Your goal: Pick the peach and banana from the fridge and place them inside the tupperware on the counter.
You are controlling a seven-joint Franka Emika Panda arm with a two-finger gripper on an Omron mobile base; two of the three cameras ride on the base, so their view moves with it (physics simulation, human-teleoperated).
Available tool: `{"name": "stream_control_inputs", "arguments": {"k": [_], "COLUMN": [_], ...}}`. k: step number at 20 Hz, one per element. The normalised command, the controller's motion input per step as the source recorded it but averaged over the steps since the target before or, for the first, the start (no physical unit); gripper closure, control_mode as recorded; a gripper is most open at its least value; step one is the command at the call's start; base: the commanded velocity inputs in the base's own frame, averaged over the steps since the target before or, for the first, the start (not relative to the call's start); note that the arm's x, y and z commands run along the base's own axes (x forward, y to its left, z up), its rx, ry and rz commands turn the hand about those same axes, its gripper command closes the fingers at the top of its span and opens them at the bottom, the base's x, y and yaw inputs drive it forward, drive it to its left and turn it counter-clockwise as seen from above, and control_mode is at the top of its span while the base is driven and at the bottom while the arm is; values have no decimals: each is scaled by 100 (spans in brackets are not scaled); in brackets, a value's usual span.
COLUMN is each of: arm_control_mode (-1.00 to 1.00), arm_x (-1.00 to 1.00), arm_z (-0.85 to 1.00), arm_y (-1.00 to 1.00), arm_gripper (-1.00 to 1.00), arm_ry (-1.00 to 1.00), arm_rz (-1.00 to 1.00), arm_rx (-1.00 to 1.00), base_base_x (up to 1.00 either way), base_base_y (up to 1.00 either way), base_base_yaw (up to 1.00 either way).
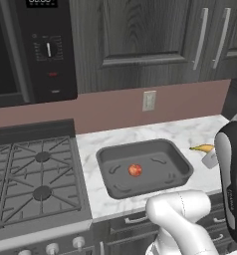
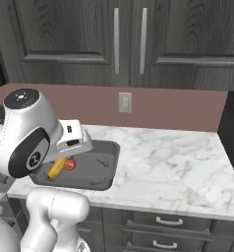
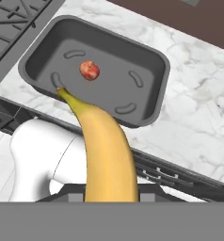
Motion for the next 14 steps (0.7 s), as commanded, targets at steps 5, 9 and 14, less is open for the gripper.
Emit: {"name": "stream_control_inputs", "arguments": {"k": [5,9,14], "arm_control_mode": [-100,-100,-100], "arm_x": [11,28,23], "arm_z": [-31,-83,-84], "arm_y": [12,30,24], "arm_gripper": [100,100,100], "arm_ry": [0,0,0], "arm_rz": [0,0,0], "arm_rx": [-1,-2,-2], "base_base_x": [17,0,0], "base_base_y": [19,0,0], "base_base_yaw": [0,0,0]}}
